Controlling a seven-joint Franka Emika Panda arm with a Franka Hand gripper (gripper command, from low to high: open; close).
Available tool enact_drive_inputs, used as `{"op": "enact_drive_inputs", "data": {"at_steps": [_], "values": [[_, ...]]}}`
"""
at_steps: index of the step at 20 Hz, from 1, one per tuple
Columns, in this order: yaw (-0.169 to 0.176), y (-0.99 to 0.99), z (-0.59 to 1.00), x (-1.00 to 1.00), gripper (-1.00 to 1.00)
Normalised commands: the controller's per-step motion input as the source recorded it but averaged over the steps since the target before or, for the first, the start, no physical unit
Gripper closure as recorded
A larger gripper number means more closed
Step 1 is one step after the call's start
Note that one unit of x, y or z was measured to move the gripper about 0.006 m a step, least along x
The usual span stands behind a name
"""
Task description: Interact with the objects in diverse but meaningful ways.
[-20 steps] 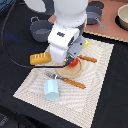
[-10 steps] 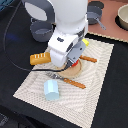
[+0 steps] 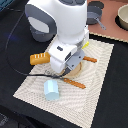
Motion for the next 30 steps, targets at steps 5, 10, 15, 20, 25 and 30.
{"op": "enact_drive_inputs", "data": {"at_steps": [5, 10, 15, 20, 25, 30], "values": [[-0.012, 0.00, -0.26, 0.21, 1.00], [-0.011, 0.00, -0.25, 0.23, 1.00], [-0.014, 0.00, -0.22, 0.19, 1.00], [0.000, 0.21, 0.80, -0.17, 1.00], [0.001, 0.41, 1.00, -0.61, 1.00], [0.016, 0.44, 1.00, -0.87, 1.00]]}}
